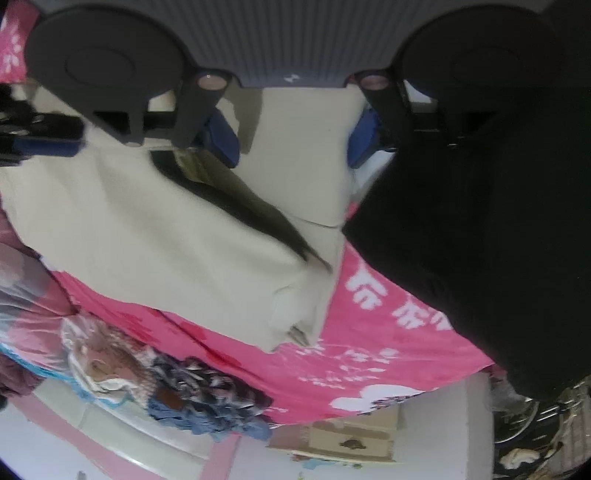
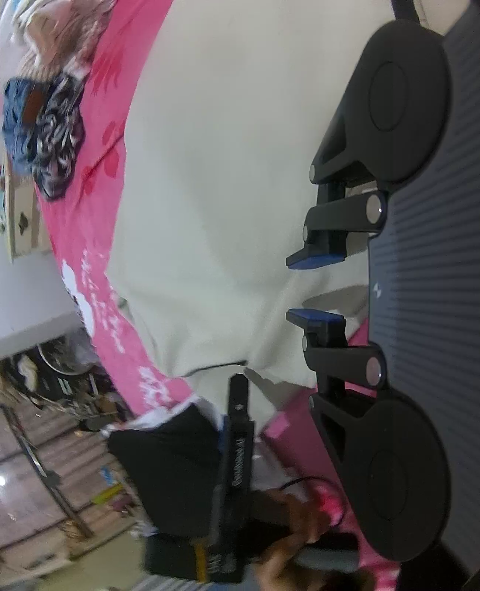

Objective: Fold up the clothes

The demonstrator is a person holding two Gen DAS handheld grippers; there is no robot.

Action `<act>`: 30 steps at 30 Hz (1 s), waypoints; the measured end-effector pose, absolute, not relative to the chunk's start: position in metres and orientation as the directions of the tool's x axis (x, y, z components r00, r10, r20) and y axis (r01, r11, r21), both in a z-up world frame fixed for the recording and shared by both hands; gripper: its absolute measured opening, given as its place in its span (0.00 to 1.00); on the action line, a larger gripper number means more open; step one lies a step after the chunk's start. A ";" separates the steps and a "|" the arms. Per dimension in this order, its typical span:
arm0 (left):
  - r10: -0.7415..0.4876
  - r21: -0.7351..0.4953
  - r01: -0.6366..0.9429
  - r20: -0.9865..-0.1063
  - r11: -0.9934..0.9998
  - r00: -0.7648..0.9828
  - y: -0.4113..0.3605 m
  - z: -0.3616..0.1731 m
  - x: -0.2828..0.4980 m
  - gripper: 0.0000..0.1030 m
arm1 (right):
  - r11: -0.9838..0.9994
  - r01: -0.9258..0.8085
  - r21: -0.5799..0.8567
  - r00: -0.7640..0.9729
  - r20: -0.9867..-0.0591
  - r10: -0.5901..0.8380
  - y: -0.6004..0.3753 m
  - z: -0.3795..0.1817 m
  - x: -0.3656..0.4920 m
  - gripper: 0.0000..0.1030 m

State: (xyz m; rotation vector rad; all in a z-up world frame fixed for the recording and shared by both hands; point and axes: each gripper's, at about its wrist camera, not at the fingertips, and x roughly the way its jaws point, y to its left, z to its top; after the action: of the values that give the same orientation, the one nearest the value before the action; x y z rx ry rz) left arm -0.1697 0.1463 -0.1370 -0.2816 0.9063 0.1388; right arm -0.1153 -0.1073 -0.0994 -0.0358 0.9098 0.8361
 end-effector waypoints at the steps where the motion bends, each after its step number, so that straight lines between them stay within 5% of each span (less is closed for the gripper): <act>1: 0.011 -0.175 -0.245 -0.794 0.954 0.608 0.146 -0.137 -0.167 0.60 | 0.693 -0.641 0.331 0.329 -0.697 0.637 -0.110 -0.096 -0.113 0.23; 7: 0.048 -0.162 -0.294 -0.802 0.942 0.595 0.142 -0.140 -0.154 0.63 | 0.658 -0.552 0.512 0.299 -0.615 0.730 -0.115 -0.079 -0.090 0.33; 13: 0.076 -0.122 -0.275 -0.786 0.954 0.614 0.138 -0.139 -0.159 0.40 | 0.588 -0.480 0.651 0.198 -0.572 0.796 -0.068 -0.074 -0.044 0.58; 20: 0.057 -0.130 -0.226 -0.743 0.965 0.667 0.137 -0.133 -0.165 0.23 | 0.613 -0.497 0.614 0.075 -0.674 0.735 0.021 -0.099 -0.011 0.65; 30: 0.001 -0.150 -0.134 -0.663 0.980 0.748 0.125 -0.127 -0.170 0.18 | 0.671 -0.463 0.580 -0.032 -0.767 0.641 0.077 -0.121 0.008 0.83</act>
State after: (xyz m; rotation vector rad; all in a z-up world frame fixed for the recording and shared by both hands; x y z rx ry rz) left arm -0.1695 0.1247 -0.1270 -0.1931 0.7227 0.0744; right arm 0.0080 0.0767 -0.1209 0.1669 1.3348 0.8913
